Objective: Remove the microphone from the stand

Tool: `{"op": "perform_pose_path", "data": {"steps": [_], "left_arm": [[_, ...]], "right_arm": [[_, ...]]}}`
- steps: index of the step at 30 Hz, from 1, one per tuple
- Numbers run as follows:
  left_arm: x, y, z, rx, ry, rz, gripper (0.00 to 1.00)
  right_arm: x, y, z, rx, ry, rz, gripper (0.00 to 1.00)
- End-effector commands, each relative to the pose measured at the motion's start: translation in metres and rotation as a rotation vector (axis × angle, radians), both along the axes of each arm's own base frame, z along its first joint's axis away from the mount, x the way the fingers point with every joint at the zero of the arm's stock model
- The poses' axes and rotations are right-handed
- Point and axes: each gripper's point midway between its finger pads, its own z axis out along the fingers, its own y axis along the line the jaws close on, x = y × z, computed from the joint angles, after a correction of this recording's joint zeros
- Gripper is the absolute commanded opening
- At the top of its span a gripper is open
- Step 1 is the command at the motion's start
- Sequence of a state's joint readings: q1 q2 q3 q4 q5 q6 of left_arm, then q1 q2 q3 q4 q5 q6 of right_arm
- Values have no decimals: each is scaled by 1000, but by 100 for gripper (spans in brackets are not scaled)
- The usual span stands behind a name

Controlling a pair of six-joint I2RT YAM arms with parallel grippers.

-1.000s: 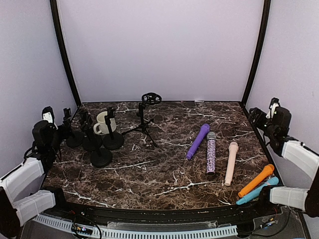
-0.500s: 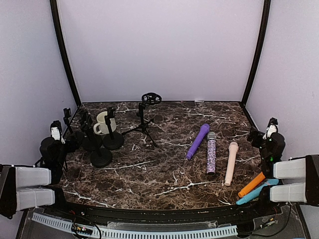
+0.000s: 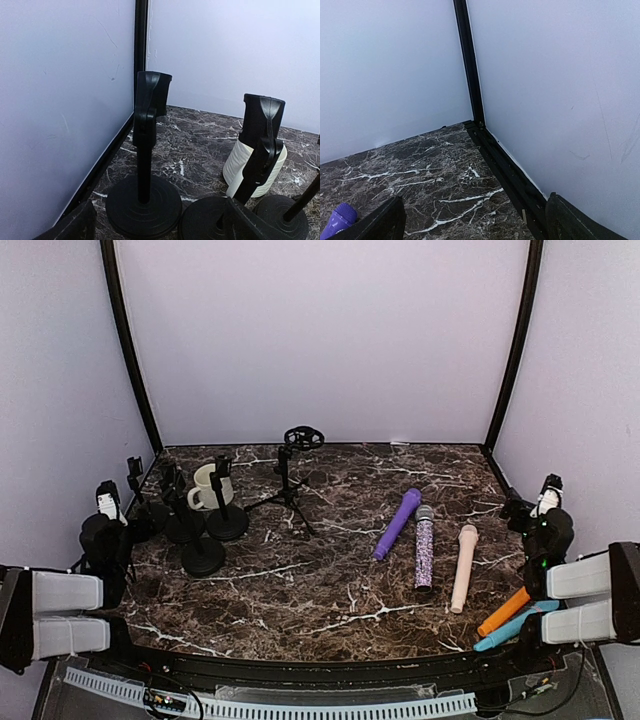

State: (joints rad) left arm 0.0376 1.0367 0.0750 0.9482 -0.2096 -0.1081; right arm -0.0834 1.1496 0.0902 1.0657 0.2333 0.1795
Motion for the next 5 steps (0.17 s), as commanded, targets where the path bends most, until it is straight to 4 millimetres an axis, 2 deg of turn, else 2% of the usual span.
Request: {"op": "perform_pose_path", "data": {"steps": [1,5], "left_arm": [[-1,4,10,-7,-38,21,89],[0,3,12,-21,-39,16,91]], "right_arm": [[-1,-1,8,-13,-42,-6,99],[1,1,7,-15,-39,8,99]]}}
